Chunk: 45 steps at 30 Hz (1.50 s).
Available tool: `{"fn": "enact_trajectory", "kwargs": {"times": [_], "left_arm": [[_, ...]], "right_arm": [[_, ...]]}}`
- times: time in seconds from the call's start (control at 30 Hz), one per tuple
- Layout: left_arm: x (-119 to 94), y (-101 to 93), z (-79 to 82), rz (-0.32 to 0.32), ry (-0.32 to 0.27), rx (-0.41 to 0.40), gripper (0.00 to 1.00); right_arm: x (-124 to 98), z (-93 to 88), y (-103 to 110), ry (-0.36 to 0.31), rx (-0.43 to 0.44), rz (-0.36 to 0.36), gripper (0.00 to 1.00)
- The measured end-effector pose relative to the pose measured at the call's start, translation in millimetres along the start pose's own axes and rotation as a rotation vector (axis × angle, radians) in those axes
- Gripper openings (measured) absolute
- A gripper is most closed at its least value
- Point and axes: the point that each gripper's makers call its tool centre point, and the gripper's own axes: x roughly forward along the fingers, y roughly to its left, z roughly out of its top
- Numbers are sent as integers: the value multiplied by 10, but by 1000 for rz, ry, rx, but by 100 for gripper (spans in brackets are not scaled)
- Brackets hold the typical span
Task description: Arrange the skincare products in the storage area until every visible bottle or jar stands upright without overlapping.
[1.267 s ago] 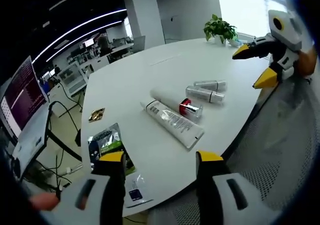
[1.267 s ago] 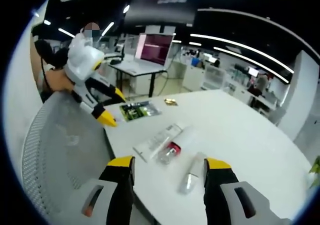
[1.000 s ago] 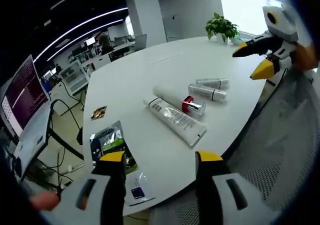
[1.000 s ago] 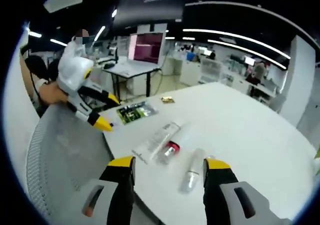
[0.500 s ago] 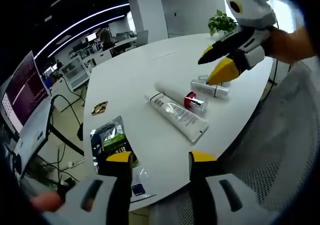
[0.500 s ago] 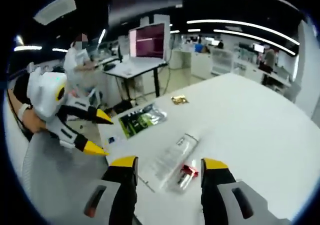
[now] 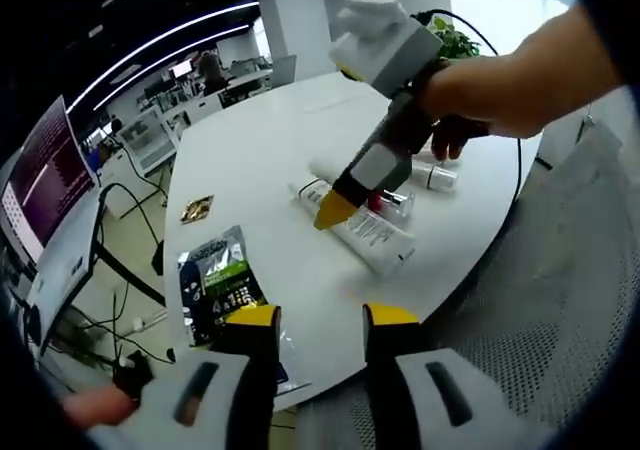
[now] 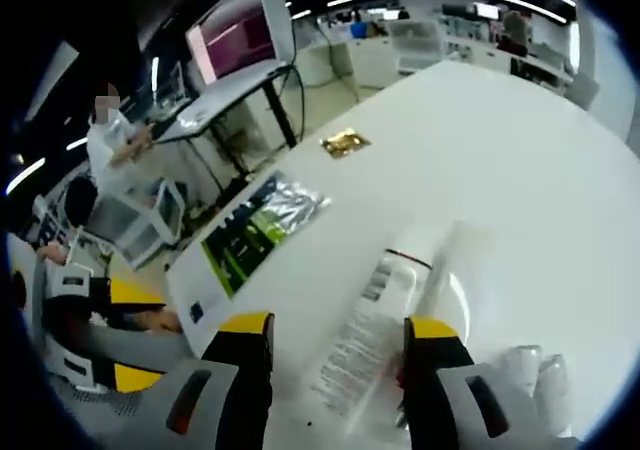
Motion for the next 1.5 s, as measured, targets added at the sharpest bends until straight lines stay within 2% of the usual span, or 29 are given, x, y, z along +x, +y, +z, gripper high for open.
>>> {"fn": "enact_trajectory", "kwargs": {"times": [0.07, 0.27, 0.43, 0.53, 0.73, 1.0, 1.27, 1.4, 1.5], "left_arm": [[-1, -5, -2, -3, 2, 0, 24], [-5, -13, 13, -9, -6, -1, 22], [-6, -11, 10, -9, -4, -2, 21], [-4, -13, 3, -11, 0, -4, 20], [-1, -21, -2, -16, 3, -1, 19], [-1, -28, -8, -21, 6, 1, 16], [-1, -29, -17, -22, 11, -1, 17], [-3, -32, -19, -22, 12, 1, 16], [-5, -30, -16, -21, 10, 2, 15]], "right_arm": [[35, 15, -69, 16, -54, -39, 51], [153, 34, -39, 37, -67, -68, 50], [235, -11, 79, 64, -180, -63, 48], [281, -78, 144, 81, -204, -50, 48], [303, -166, 77, 117, -261, -60, 40], [331, -238, 42, 136, -265, -47, 38], [340, -243, 55, 121, -283, -42, 37], [335, -253, 55, 142, -314, -27, 33], [358, -218, 7, 139, -298, -31, 28]]}}
